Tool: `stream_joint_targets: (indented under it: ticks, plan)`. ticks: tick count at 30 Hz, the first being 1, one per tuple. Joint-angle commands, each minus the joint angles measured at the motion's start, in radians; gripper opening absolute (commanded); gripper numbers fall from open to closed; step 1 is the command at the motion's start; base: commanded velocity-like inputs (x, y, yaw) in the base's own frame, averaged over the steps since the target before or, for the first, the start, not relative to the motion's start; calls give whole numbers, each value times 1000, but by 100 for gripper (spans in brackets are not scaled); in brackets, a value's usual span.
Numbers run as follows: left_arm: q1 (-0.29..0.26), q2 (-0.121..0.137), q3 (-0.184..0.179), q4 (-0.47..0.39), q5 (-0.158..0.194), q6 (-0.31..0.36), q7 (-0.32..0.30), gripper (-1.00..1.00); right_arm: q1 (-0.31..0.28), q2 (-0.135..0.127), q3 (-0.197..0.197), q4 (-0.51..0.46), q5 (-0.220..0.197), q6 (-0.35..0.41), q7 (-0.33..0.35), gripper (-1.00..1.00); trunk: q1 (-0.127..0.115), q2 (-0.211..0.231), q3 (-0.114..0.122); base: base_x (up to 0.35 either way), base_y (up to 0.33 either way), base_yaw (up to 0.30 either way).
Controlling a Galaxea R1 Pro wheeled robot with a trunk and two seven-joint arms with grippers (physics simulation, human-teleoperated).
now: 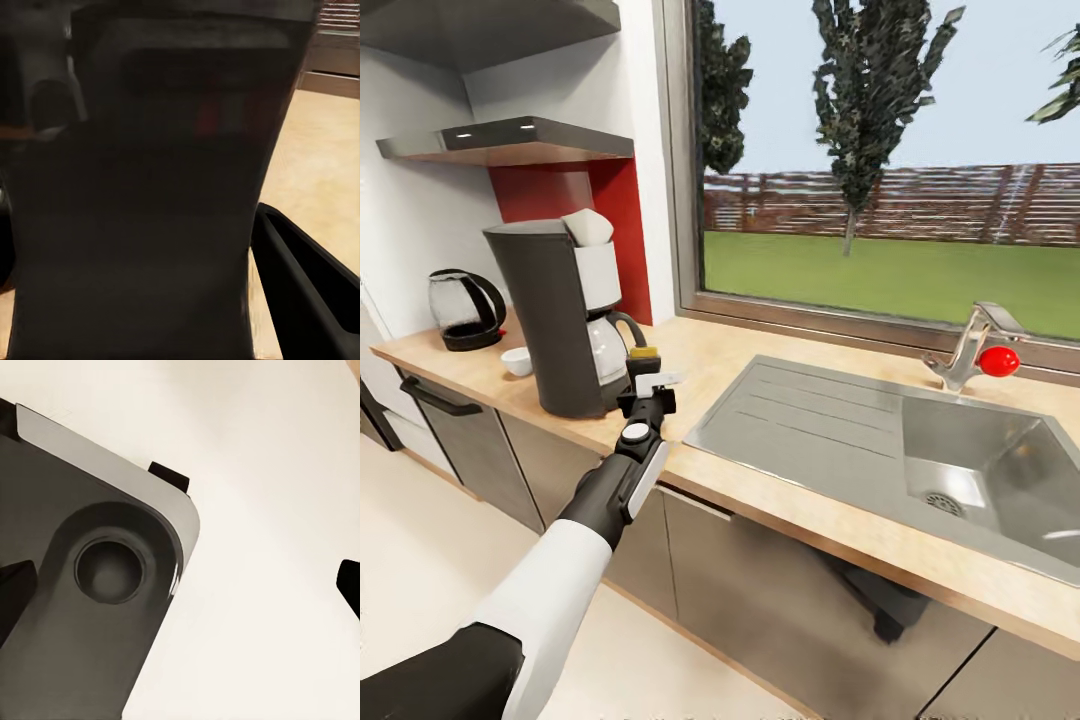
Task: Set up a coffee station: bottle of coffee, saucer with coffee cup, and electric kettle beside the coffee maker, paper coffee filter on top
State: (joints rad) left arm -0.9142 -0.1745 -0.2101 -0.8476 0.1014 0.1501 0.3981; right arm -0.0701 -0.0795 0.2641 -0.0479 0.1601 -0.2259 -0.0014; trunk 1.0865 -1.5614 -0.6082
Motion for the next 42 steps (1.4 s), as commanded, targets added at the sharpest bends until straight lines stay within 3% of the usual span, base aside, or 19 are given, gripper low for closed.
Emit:
stream_joint_targets:
  ticks: [1,42]
  plan:
    - [-1,0,0,12,20,3,7,-100,0,0,-3,0,10,-3,0,100,0,0,-1,-137,87,0]
    - [0,0,1,19,20,3,7,-100,0,0,-2,0,10,-3,0,100,0,0,-4,-43,28,0]
